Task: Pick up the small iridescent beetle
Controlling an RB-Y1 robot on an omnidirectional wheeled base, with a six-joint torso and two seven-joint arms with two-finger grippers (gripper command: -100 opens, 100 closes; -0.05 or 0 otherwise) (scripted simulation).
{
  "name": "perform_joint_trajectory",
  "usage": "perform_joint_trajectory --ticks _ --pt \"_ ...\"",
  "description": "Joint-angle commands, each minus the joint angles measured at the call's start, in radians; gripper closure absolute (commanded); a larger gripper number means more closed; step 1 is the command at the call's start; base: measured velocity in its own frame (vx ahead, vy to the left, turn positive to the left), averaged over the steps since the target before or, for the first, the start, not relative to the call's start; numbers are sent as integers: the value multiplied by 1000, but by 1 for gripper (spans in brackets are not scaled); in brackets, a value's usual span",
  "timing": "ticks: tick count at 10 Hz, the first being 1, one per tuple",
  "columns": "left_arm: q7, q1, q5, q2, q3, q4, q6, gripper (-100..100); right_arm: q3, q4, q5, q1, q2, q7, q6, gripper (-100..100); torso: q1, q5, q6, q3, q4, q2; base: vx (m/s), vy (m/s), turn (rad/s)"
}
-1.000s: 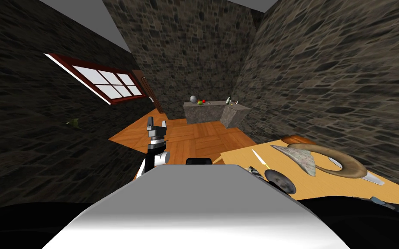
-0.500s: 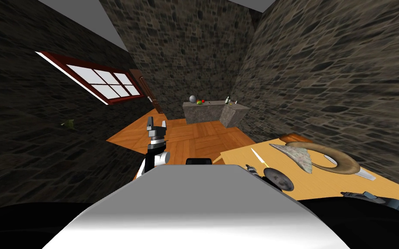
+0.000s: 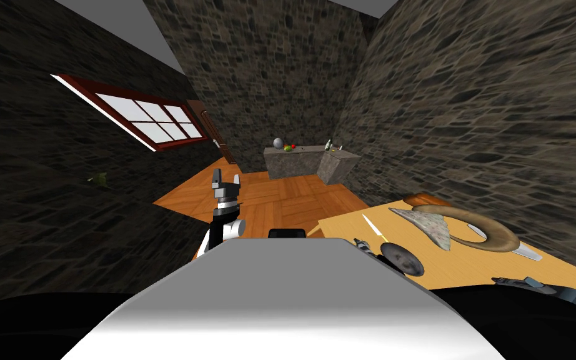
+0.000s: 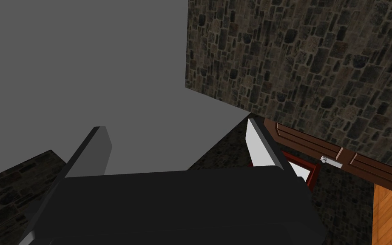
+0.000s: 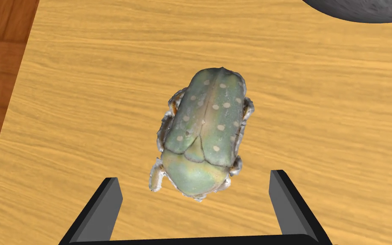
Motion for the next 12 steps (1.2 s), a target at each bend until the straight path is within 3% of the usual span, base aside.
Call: perform_joint_trajectory --ticks 1,4,5,6,10,11,12 --pt "0 0 0 0 0 0 0 0 0 0 1 0 0 50 0 -100 0 0 0 0 0 0 0 0 0" --pt "0 0 0 0 0 0 0 0 -8 57 4 -43 56 99 -30 -100 -5 -1 0 -2 -1 -3 45 -69 -53" --pt "0 0 0 0 0 0 0 0 -4 54 2 -39 46 86 -29 -100 -6 -1 0 -2 -1 -3 19 -38 5" --pt "0 0 0 0 0 0 0 0 -4 55 2 -40 47 90 -30 100 -3 -1 0 -1 0 -2 4 -8 0" --pt "0 0 0 0 0 0 0 0 -5 55 2 -40 47 89 -31 100 -2 -1 0 -1 -1 -1 0 0 0" --pt "0 0 0 0 0 0 0 0 -5 55 2 -40 47 89 -31 0 -2 -1 0 -1 0 -1 0 0 0" --pt "0 0 0 0 0 0 0 0 -4 25 2 -19 25 60 -13 100 -2 -1 0 -1 0 -1 -31 48 67"
